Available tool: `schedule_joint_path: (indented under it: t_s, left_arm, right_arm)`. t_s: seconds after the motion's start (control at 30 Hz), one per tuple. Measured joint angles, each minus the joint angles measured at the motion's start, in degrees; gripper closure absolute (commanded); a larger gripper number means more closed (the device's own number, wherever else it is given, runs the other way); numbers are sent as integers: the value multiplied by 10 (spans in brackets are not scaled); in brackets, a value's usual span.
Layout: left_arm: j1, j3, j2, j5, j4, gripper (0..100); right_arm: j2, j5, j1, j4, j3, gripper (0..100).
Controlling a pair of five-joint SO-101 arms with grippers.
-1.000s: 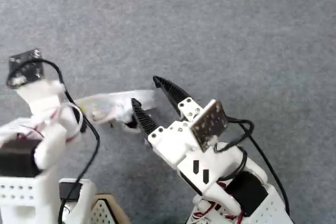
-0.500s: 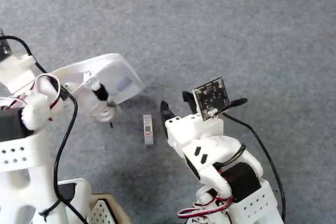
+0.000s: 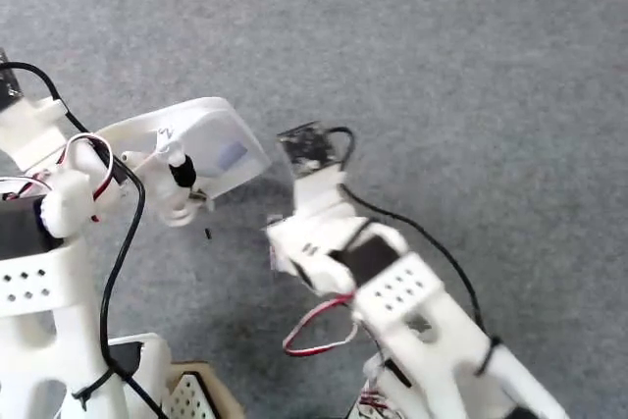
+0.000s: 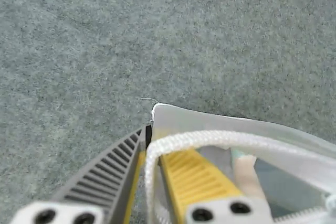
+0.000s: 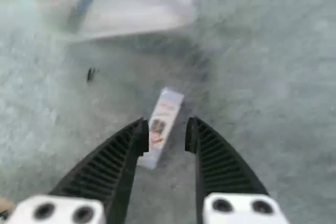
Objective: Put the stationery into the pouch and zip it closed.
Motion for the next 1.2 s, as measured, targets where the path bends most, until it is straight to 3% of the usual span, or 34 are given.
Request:
schedule_joint_path:
  t_s: [0.2, 0.43, 0.7, 1.2]
  left_arm:
    - [0, 0, 2, 0, 0, 972]
    - [0, -1, 4, 0, 0, 972]
    - [-1, -1, 4, 0, 0, 972]
    - [-7, 1, 4, 0, -1, 972]
  right_arm:
    - [100, -22, -60, 8, -67, 861]
    - [230, -30, -62, 8, -121, 861]
    - [379, -59, -34, 8, -207, 861]
    - [493, -76, 44, 8, -307, 858]
